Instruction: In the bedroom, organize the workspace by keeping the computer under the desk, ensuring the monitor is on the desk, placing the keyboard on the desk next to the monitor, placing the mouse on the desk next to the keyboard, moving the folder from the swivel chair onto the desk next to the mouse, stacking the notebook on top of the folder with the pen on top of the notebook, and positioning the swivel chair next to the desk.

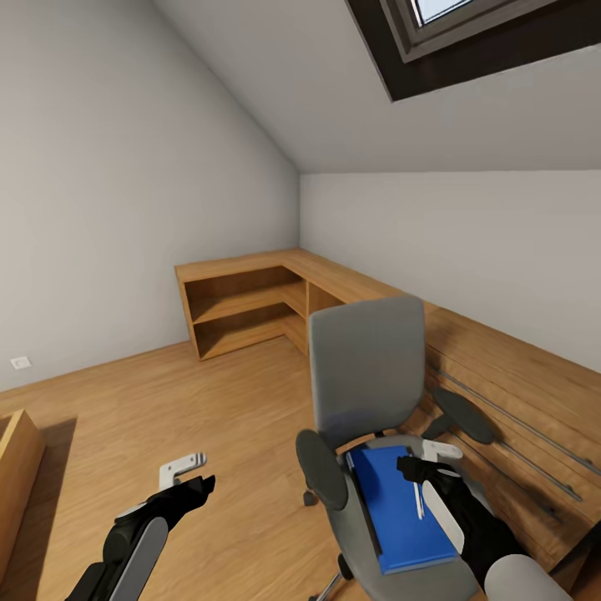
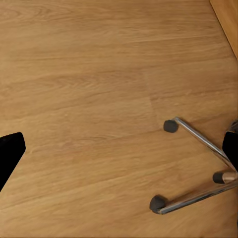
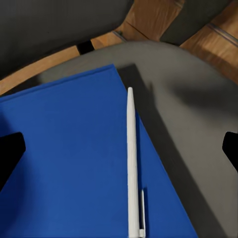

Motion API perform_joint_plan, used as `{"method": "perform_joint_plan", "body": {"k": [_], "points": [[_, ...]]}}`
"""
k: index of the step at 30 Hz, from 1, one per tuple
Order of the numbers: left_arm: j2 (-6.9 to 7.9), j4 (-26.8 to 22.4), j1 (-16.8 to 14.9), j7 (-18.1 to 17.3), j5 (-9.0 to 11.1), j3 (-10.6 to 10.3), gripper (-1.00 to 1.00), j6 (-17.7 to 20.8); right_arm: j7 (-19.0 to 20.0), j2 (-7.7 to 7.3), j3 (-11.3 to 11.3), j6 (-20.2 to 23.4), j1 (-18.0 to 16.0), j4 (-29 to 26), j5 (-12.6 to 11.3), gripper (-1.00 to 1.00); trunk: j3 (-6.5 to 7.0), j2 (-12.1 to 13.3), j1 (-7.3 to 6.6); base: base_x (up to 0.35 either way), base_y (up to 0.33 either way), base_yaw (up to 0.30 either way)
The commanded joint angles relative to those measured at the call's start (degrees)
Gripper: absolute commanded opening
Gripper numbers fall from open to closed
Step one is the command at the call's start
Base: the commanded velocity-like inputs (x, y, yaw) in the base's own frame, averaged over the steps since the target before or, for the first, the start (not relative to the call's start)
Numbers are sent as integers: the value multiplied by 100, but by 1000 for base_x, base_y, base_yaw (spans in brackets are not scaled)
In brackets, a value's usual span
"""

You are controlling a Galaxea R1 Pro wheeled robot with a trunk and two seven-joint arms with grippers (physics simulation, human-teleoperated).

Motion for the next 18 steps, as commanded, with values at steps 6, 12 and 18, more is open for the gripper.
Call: {"method": "perform_joint_plan", "body": {"k": [6, 12, 18], "points": [[4, -5, -4, 53, 57, -13, 100, 10, -56, -6, 39, 19, -4, -9, -57, 100, -6, -3, 0, 29, 0, 0], [-1, -5, -4, 64, 61, -9, 100, 11, -54, -3, 39, 25, -6, -1, -57, 100, -6, -3, 0, 6, 0, 0], [-4, -23, -4, 76, 62, -5, 100, 7, -39, -2, 39, 34, -17, 190, -64, 100, -42, -84, 44, 1, 0, 0]]}}
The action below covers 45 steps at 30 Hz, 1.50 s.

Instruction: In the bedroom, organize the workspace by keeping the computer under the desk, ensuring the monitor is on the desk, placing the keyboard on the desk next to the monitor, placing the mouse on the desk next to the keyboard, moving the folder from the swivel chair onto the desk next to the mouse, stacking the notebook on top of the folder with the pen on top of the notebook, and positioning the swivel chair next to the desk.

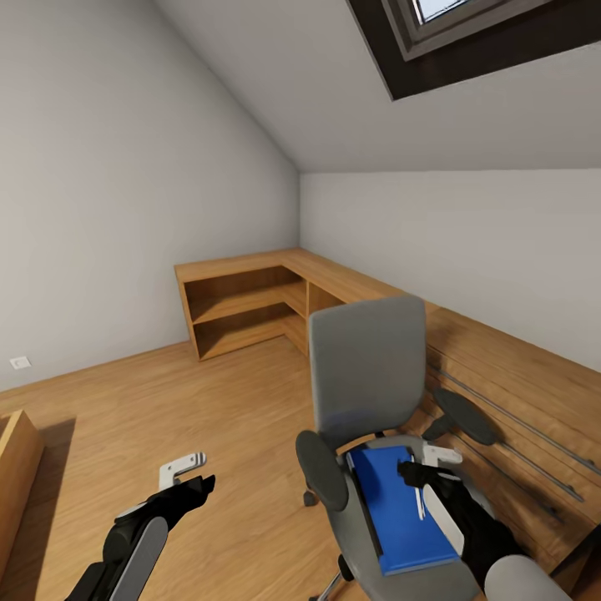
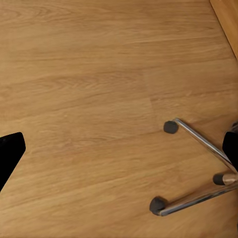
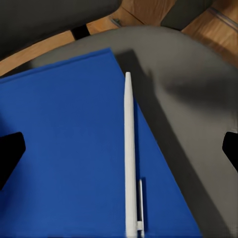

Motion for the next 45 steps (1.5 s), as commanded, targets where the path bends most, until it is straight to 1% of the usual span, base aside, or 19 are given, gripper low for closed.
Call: {"method": "perform_joint_plan", "body": {"k": [1, 7, 15, 20, 28, 32, 45], "points": [[5, -9, -2, 59, 60, -13, 100, 6, -55, -9, 42, 20, -5, 21, -58, 100, -25, -45, 22, 0, 0, 0], [5, -21, -3, 61, 60, -12, 100, 3, -48, -9, 42, 19, -13, 135, -59, 100, -132, -286, 154, 0, 0, 0], [5, -24, -4, 61, 60, -12, 100, 2, -47, -9, 42, 13, -14, 158, -60, 100, -132, -286, 154, 0, 0, 0], [5, -24, -2, 61, 60, -12, 100, 2, -47, -9, 42, 12, -17, 159, -60, 100, -222, -486, 264, 0, 0, 0], [5, -24, -4, 61, 60, -12, 100, 2, -39, -9, 42, 12, -17, 159, -65, 100, -222, -486, 264, 0, 0, 0], [5, -24, -4, 63, 60, -13, 100, 2, -38, -9, 42, 12, -17, 159, -67, 100, -294, -647, 352, 0, 0, 0], [5, -24, -4, 61, 49, -21, 100, 2, -38, -9, 42, 12, -15, 159, -68, 100, -294, -647, 352, 0, 0, 0]]}}
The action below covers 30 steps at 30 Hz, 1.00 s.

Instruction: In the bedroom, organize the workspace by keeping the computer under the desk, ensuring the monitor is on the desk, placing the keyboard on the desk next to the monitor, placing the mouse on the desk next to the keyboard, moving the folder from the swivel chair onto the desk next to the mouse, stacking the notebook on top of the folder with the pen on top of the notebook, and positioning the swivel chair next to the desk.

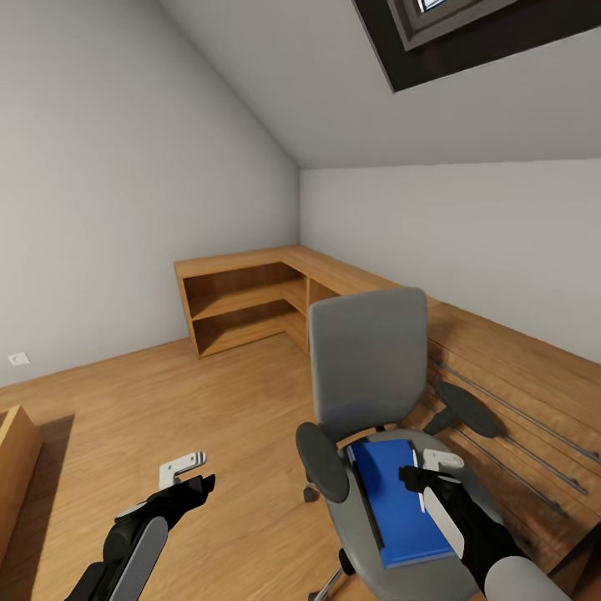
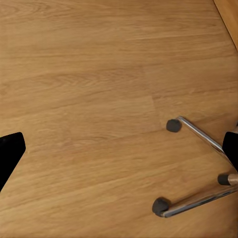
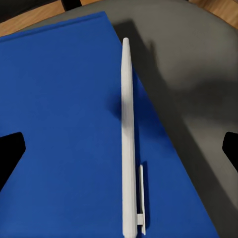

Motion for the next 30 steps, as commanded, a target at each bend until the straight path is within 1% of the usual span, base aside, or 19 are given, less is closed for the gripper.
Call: {"method": "perform_joint_plan", "body": {"k": [1, 8, 30], "points": [[5, -7, -2, 59, 59, -13, 100, 7, -57, -9, 44, 20, -4, -11, -59, 100, -6, -3, 0, 0, 0, 0], [5, -7, -4, 62, 54, -13, 100, 7, -57, -9, 44, 20, -2, -11, -59, 100, -132, -284, 153, 0, 0, 0], [5, -7, -4, 62, 62, -13, 100, 7, -73, -1, 44, 67, -2, -16, -57, 100, -132, -284, 153, 0, 0, 0]]}}
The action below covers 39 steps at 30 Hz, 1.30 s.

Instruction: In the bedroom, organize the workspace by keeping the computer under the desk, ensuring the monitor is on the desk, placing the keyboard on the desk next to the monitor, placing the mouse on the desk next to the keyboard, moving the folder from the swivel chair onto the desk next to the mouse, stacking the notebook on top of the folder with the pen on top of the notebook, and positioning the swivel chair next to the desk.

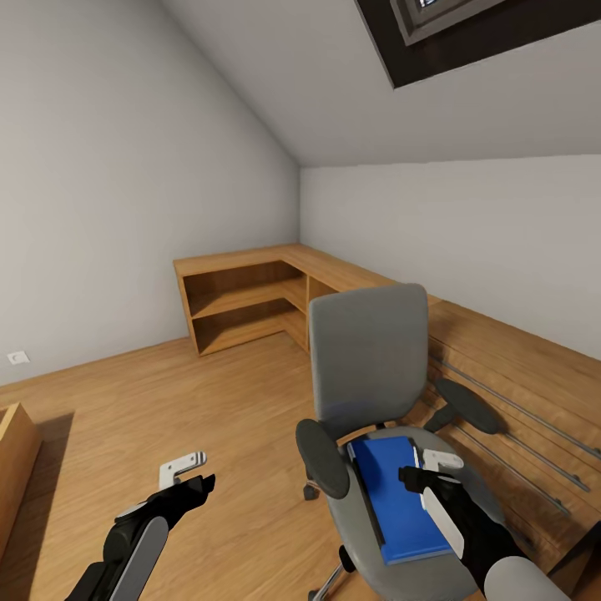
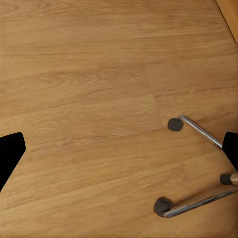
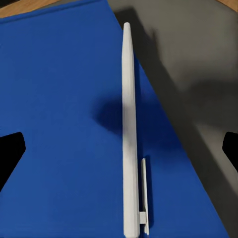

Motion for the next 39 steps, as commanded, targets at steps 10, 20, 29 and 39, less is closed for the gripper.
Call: {"method": "perform_joint_plan", "body": {"k": [10, 20, 29, 39], "points": [[-1, -7, -3, 60, 66, -13, 100, 7, -68, -8, 44, 36, -5, -7, -59, 100, -6, -3, 0, 0, 0, 0], [-8, -1, -4, 63, 69, -26, 100, 7, -67, -4, 44, 192, -6, -5, -61, 100, -6, -3, 0, 0, 0, 0], [-36, 2, -3, 62, 61, -30, 100, 7, -67, 0, 44, 236, -7, -5, -65, 100, -6, -3, 0, 0, 0, 0], [-38, 2, -4, 64, 58, -31, 100, 7, -66, 0, 44, 345, -8, -5, -70, 100, -6, -3, 0, 0, 0, 0]]}}
